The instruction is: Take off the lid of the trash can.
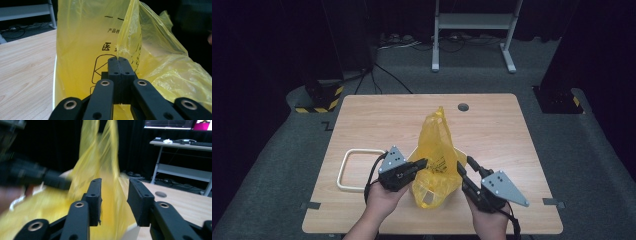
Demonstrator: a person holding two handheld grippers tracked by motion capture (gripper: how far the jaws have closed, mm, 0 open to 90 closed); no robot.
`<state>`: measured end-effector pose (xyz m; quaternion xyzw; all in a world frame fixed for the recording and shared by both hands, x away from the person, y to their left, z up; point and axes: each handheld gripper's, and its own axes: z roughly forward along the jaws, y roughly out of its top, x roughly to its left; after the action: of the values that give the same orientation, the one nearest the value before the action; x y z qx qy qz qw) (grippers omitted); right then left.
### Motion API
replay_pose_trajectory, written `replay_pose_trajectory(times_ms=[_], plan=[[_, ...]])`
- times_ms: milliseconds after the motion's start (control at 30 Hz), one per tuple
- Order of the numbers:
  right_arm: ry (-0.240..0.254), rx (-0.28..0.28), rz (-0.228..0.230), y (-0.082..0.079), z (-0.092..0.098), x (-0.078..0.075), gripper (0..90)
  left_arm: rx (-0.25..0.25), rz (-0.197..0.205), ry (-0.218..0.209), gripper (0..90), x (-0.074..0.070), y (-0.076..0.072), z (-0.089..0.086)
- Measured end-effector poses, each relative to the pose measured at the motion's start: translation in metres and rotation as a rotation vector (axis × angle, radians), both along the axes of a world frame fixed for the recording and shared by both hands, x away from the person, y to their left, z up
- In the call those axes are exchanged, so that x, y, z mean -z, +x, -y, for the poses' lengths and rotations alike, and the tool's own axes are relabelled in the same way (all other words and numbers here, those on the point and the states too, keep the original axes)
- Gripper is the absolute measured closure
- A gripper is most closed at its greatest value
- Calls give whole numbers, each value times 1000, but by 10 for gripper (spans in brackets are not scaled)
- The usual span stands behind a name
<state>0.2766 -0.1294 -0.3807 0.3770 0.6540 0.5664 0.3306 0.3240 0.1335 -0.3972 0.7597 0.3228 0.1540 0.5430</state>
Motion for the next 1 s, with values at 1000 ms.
replay_pose_trajectory(times_ms=[1000], plan=[[22,-32,-244,18,21,34,882,-130,-89,-1,898,21,-8,-75]])
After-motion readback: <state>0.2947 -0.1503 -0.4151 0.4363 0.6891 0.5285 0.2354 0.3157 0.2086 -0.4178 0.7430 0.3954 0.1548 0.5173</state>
